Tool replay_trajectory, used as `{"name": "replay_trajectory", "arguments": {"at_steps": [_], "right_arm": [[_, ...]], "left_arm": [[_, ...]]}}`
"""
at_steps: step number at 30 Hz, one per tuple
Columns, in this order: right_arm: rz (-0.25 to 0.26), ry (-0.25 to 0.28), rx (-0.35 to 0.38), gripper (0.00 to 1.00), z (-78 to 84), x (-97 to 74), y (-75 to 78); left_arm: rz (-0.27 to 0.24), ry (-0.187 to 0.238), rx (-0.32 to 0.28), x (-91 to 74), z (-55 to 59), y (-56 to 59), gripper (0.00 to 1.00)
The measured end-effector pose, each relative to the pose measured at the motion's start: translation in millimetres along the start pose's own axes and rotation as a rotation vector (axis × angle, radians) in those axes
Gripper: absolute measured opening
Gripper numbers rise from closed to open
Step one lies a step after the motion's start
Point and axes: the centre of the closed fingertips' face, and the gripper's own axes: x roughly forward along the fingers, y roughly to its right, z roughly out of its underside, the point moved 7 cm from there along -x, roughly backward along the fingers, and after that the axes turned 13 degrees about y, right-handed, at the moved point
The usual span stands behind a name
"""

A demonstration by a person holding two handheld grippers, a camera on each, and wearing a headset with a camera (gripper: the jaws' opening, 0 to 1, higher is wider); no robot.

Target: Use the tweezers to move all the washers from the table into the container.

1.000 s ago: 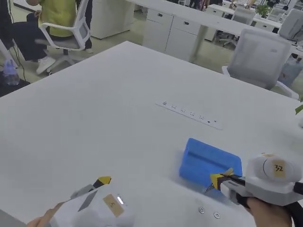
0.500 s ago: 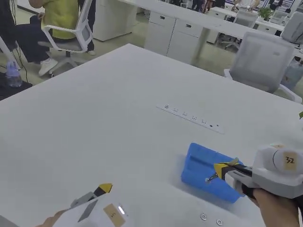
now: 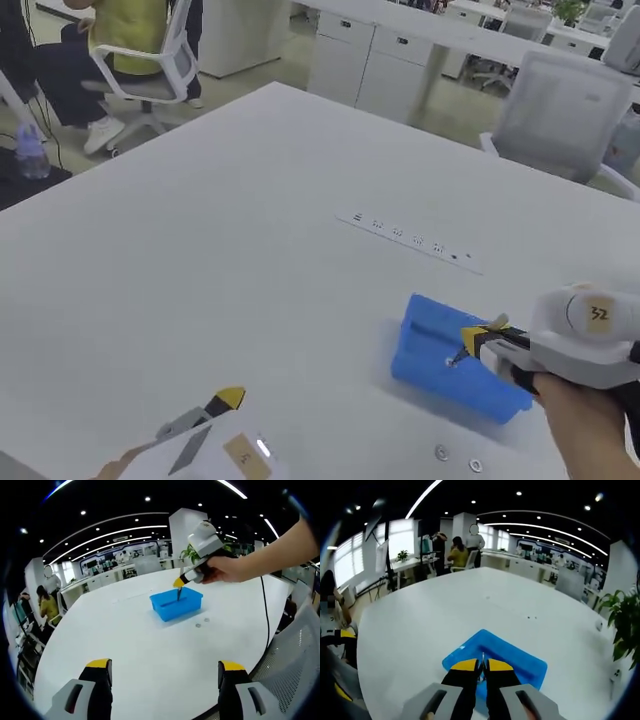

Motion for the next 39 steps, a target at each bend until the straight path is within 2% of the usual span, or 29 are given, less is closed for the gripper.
{"name": "replay_trajectory", "arguments": {"at_steps": [5, 7, 21, 22, 32, 35, 37, 39], "right_arm": [[0.011, -0.010, 0.033, 0.02, 9.1, 5.0, 1.9], [0.002, -0.017, 0.053, 0.02, 12.7, 7.9, -0.1], [0.005, -0.039, 0.096, 0.02, 30.4, 19.9, 6.4], [0.006, -0.015, 0.093, 0.02, 28.5, 19.3, 7.0], [-0.003, -0.042, 0.095, 0.03, 27.0, 19.6, 7.7], [0.010, 0.006, 0.155, 0.03, 13.0, 15.9, 9.5], [0.011, 0.032, 0.131, 0.03, 1.9, 12.0, 10.2], [0.002, 0.041, 0.073, 0.03, -6.3, 7.3, 9.2]], "left_arm": [[-0.004, -0.010, 0.007, 0.2, 1.4, 0.0, 0.89], [-0.020, -0.003, 0.006, -0.2, 0.7, -2.4, 0.89], [-0.010, -0.051, 0.019, 1.7, 5.9, -0.4, 0.90], [-0.009, -0.052, 0.021, 1.8, 6.1, -0.2, 0.90], [-0.012, -0.060, 0.031, 2.1, 7.1, -0.1, 0.89], [-0.017, -0.056, 0.028, 1.6, 6.2, -0.6, 0.90], [-0.013, -0.058, 0.028, 1.8, 6.3, 0.0, 0.90], [-0.008, -0.057, 0.029, 1.8, 6.2, 0.7, 0.90]]}}
